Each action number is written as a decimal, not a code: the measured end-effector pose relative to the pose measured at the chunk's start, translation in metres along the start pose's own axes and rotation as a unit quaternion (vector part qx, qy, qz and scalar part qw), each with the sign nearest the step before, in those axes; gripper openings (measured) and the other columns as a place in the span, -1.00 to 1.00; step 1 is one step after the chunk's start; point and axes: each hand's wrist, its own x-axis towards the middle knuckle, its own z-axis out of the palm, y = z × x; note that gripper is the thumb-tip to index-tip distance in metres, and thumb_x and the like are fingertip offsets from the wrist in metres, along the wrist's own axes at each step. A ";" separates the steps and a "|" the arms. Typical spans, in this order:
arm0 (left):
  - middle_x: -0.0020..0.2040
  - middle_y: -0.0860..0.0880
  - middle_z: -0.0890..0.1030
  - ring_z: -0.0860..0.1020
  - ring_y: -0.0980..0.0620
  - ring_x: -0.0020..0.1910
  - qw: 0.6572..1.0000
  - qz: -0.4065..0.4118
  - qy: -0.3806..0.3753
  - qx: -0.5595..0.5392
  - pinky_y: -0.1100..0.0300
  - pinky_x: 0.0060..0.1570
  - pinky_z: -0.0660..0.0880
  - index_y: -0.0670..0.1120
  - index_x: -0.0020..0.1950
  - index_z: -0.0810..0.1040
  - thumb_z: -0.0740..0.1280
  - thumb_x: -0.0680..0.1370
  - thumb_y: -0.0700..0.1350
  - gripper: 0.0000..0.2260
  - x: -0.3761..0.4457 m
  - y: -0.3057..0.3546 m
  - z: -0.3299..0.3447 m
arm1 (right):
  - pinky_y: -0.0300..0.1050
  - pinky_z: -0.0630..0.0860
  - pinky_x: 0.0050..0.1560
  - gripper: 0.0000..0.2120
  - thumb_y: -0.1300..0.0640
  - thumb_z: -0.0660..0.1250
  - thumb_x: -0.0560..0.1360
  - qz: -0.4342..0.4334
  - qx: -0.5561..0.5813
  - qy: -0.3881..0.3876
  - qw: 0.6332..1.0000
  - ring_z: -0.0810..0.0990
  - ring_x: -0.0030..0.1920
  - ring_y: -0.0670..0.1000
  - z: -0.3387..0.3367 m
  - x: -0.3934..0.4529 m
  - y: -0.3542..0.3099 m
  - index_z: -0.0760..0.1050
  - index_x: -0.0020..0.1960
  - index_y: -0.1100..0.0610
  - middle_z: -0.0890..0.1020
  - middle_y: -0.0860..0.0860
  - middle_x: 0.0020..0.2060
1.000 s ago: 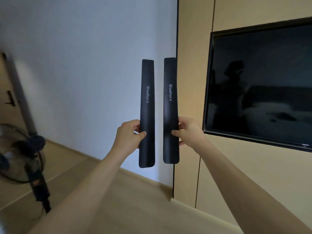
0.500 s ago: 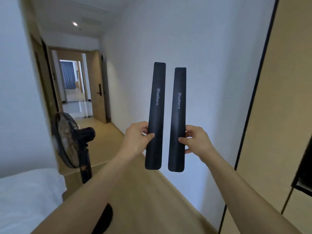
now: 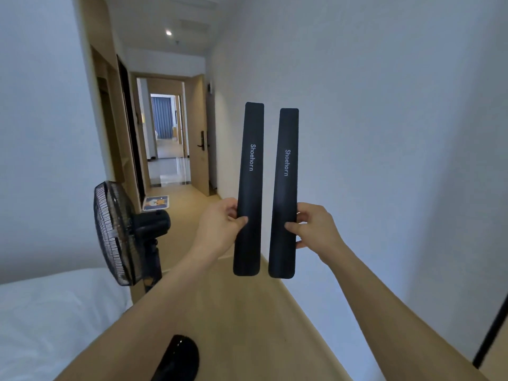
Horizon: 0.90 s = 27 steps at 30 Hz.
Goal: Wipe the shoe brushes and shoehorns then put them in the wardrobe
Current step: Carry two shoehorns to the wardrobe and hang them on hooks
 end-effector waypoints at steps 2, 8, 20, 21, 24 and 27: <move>-0.07 0.10 0.63 0.61 0.12 -0.07 1.000 0.001 0.009 0.003 0.03 -0.03 0.64 -0.01 0.11 0.59 0.38 0.55 -0.15 -0.84 0.041 -0.017 0.012 | 0.18 0.67 -0.06 -0.70 0.34 0.36 0.52 -0.004 -0.011 0.000 1.000 0.65 0.04 0.18 0.005 0.041 0.010 0.57 0.23 0.15 0.66 0.14 0.04; -0.11 0.11 0.64 0.61 0.14 -0.10 1.000 0.014 0.011 0.000 0.05 -0.07 0.64 0.00 0.06 0.61 0.40 0.54 -0.18 -0.86 0.174 -0.053 0.036 | 0.19 0.67 -0.04 -0.70 0.35 0.31 0.55 -0.007 -0.019 0.011 1.000 0.65 0.07 0.19 0.017 0.177 0.027 0.56 0.24 0.15 0.66 0.13 0.06; -0.07 0.02 0.66 0.62 0.06 -0.04 1.000 -0.014 0.023 0.004 -0.03 0.01 0.63 -0.06 0.08 0.62 0.40 0.53 -0.22 -0.85 0.360 -0.149 0.081 | -0.08 0.69 -0.20 -0.77 0.31 0.35 0.55 -0.025 0.003 -0.018 1.000 0.65 -0.01 0.10 0.065 0.398 0.107 0.57 0.13 0.05 0.65 0.01 -0.03; -0.06 0.00 0.66 0.63 0.05 -0.03 0.999 -0.018 0.029 0.005 -0.05 0.01 0.62 -0.07 0.09 0.62 0.40 0.53 -0.22 -0.85 0.373 -0.157 0.085 | -0.13 0.67 -0.25 -0.77 0.30 0.35 0.55 -0.033 0.007 -0.025 0.999 0.65 -0.02 0.08 0.070 0.416 0.114 0.56 0.11 0.02 0.64 -0.01 -0.05; -0.03 0.00 0.67 0.63 0.04 -0.01 0.998 -0.026 0.047 0.017 -0.06 0.03 0.62 -0.07 0.11 0.61 0.40 0.53 -0.23 -0.82 0.416 -0.178 0.097 | -0.15 0.67 -0.27 -0.76 0.30 0.37 0.54 -0.049 0.018 -0.048 0.997 0.65 -0.05 0.05 0.081 0.475 0.133 0.55 0.09 -0.01 0.64 -0.03 -0.08; -0.03 0.00 0.67 0.64 0.03 -0.01 0.997 -0.031 0.065 0.039 -0.05 0.03 0.62 -0.07 0.11 0.61 0.40 0.53 -0.22 -0.83 0.467 -0.194 0.109 | -0.02 0.70 -0.20 -0.76 0.32 0.36 0.53 -0.063 0.030 -0.077 0.995 0.66 -0.04 0.06 0.087 0.538 0.149 0.57 0.11 0.04 0.66 0.01 -0.08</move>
